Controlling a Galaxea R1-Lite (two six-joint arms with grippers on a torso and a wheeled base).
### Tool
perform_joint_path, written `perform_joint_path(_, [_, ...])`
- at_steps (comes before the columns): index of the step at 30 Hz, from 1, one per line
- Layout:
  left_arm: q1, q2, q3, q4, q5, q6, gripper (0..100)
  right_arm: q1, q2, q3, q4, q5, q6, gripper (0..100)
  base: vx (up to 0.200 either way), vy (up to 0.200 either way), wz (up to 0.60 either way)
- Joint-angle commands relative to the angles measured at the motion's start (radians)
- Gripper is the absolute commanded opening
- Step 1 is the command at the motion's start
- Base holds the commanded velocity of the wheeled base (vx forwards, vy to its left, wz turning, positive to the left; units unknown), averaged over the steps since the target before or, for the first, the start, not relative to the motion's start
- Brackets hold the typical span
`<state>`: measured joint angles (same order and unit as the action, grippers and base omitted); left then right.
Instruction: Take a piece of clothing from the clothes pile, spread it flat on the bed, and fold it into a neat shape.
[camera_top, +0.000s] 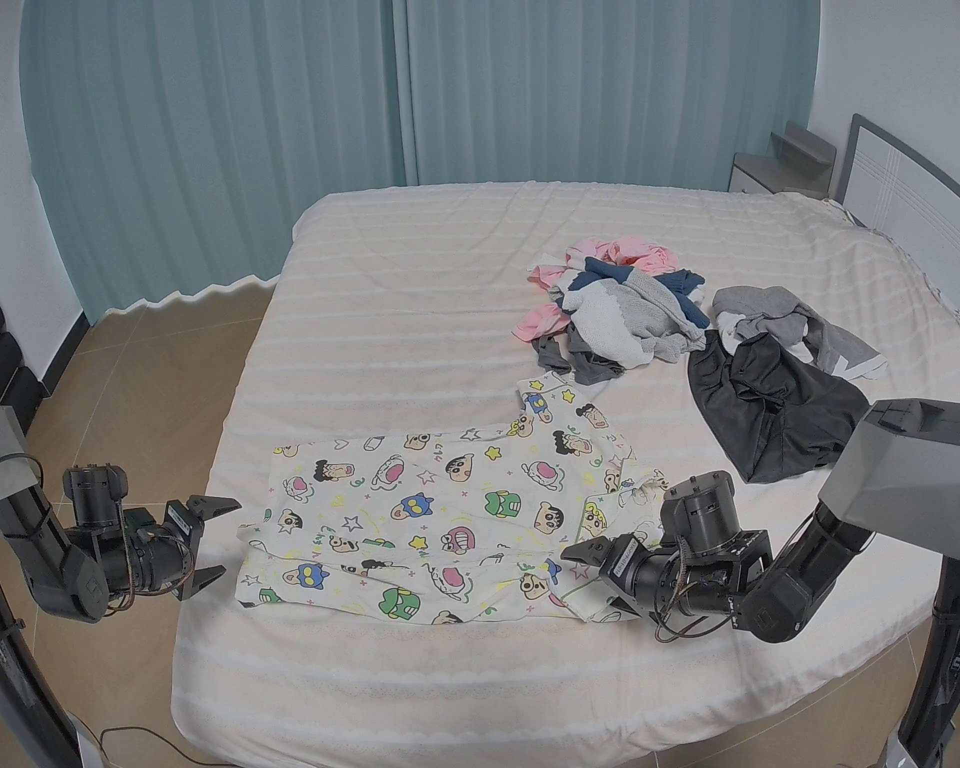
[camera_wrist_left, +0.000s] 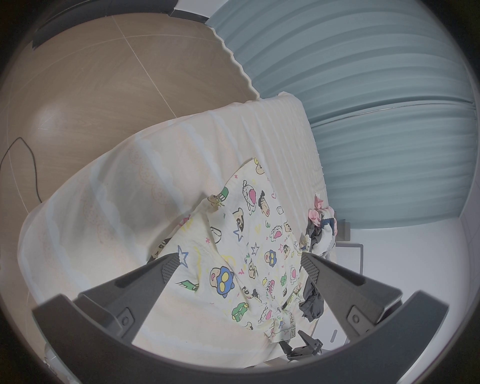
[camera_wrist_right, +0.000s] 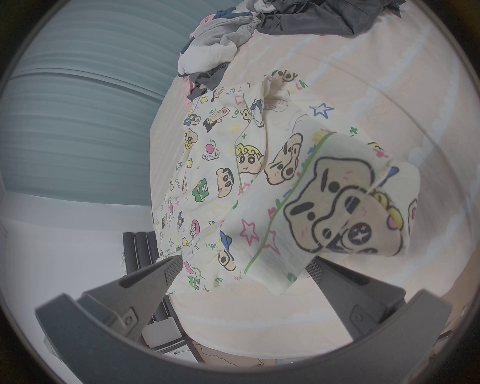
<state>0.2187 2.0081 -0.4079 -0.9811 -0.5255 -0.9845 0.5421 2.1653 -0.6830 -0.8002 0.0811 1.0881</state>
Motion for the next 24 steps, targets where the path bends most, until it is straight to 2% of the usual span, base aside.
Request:
perform_joint_path(1, [0.001, 0.004, 0.0, -0.001, -0.001, 0.0, 100, 0.004, 0.019, -0.009, -0.001, 0.0, 0.001, 100, 0.0, 0.0, 0.0])
perform_joint_path(8, [0.001, 0.004, -0.002, -0.001, 0.001, 0.0, 100, 0.006, 0.034, -0.035, -0.001, -0.012, 0.003, 100, 0.0, 0.0, 0.0])
perform_joint_path(9, [0.001, 0.004, -0.002, -0.001, 0.001, 0.0, 100, 0.006, 0.039, -0.035, -0.001, -0.018, 0.003, 0, 0.0, 0.0, 0.0])
perform_joint_path(24, [0.001, 0.008, -0.005, -0.001, 0.002, 0.0, 100, 0.007, 0.011, -0.02, 0.004, -0.047, 0.0, 0, 0.0, 0.0, 0.0])
